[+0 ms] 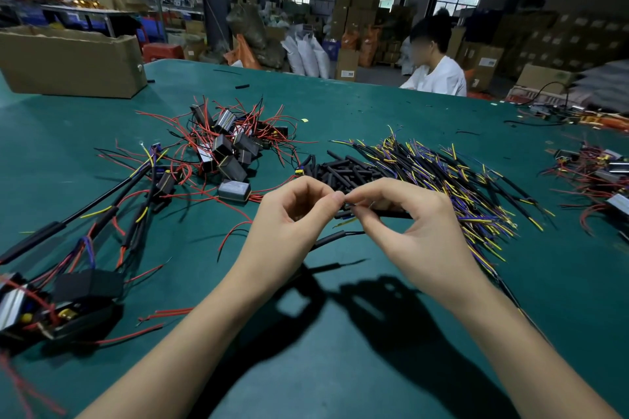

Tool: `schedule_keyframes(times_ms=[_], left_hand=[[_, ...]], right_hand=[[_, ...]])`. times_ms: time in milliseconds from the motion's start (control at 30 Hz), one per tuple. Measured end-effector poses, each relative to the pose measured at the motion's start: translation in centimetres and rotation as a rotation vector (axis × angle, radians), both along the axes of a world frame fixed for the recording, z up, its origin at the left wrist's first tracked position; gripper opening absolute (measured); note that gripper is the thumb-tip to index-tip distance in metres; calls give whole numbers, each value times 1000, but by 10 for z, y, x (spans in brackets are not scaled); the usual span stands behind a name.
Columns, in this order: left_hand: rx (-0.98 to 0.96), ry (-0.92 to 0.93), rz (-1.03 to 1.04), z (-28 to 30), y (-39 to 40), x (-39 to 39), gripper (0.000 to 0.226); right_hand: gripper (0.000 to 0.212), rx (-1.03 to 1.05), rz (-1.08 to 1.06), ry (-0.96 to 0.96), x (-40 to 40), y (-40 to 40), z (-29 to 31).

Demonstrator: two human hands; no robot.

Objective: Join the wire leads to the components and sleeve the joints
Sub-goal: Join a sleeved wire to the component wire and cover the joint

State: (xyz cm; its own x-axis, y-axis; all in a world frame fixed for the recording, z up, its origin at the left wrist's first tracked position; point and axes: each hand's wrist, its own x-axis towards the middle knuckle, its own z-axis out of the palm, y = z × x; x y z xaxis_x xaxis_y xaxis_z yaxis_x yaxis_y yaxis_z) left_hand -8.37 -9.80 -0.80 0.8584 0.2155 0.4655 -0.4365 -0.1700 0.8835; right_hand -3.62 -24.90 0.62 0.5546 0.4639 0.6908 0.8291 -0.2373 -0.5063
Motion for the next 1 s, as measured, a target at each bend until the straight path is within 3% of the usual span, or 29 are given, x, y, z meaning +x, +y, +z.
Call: schedule_keyframes(times_ms=[167, 333, 400, 500, 567, 667, 833, 1000], left_hand=[[-31, 48, -11, 1, 0, 0, 22], [-65, 290, -98, 4, 8, 7, 18], [-166, 402, -158, 6, 9, 10, 17], [-101, 415, -168, 5, 14, 7, 17], [-30, 344, -163, 5, 13, 2, 25], [27, 199, -129, 7, 7, -2, 17], [479, -128, 65, 3, 8, -2, 3], [671, -200, 168, 1, 12, -1, 1]], right_hand=[[20, 0, 11, -93, 1, 0, -1], [14, -171, -158, -568, 4, -2, -5], [14, -201, -167, -646, 4, -2, -5], [10, -181, -123, -561, 5, -3, -6], [9, -171, -110, -515, 6, -4, -8], [7, -138, -104, -445, 6, -4, -9], [6, -61, -33, -168, 5, -5, -5], [7, -29, 42, 121, 6, -6, -2]])
